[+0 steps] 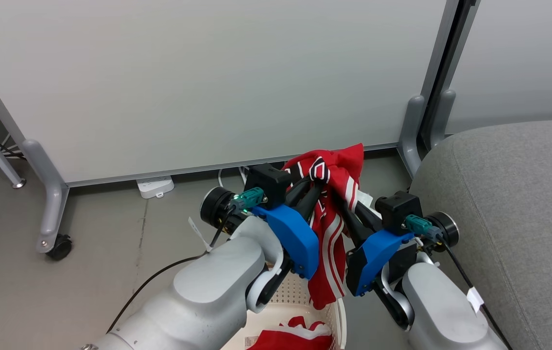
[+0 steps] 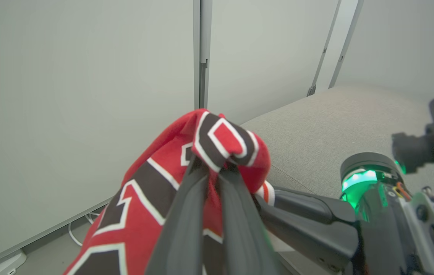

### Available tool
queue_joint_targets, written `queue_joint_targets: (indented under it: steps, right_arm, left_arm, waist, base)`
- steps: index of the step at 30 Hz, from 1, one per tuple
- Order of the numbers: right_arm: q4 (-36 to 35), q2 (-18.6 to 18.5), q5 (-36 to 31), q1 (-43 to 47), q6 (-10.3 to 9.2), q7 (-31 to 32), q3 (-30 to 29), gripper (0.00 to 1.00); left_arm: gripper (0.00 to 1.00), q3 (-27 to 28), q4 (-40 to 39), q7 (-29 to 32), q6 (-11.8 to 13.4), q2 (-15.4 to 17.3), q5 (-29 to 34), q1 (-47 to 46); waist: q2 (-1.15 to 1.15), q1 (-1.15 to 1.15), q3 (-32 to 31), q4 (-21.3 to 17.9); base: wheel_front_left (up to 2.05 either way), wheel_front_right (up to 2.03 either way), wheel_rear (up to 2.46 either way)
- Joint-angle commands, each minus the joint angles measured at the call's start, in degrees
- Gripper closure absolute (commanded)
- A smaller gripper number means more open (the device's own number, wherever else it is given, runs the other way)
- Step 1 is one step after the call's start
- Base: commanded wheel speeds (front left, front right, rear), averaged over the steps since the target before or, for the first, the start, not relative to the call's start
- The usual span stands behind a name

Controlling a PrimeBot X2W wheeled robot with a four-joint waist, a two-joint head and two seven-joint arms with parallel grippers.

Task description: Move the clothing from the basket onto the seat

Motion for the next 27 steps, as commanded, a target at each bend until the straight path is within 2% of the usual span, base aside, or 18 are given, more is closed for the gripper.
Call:
queue_joint_targets:
  steps: [1,20,21,22,27]
  right_arm:
    - [0.27,-0.10,0.39,-0.58,-0.04,-0.40,0.23,1.00]
    - [1.54,-0.10,1.38,0.73,-0.04,-1.47,1.17,1.00]
    - [1.44,-0.10,1.45,0.78,-0.04,-1.43,1.18,1.00]
    - [1.43,-0.10,1.51,0.72,-0.04,-1.43,1.14,1.00]
    - [1.56,-0.10,1.55,0.35,-0.04,-1.81,0.70,1.00]
  left_arm:
    - [1.00,-0.04,0.10,-0.41,0.02,0.11,-0.35,-0.66]
    - [1.00,-0.94,1.32,-0.80,0.06,0.12,-1.56,0.39]
    - [0.42,-0.95,1.36,-0.81,0.14,0.12,-1.75,0.38]
    - [0.00,-0.98,1.37,-0.82,0.25,0.12,-1.81,0.29]
    - [0.00,-1.18,1.13,-0.74,-0.17,0.12,-0.95,0.06]
  waist:
    - [0.00,0.00,-0.08,-0.05]
    - [0.00,0.00,-1.07,-0.87]
    - [0.00,0.00,-1.08,-0.92]
    - [0.00,0.00,-1.05,-0.96]
    - [0.00,0.00,-0.85,-1.10]
  base:
    - [0.00,0.00,0.00]
    - [0.00,0.00,0.00]
    - [0.00,0.00,0.00]
    - [0.00,0.00,0.00]
    - [0.00,0.00,0.00]
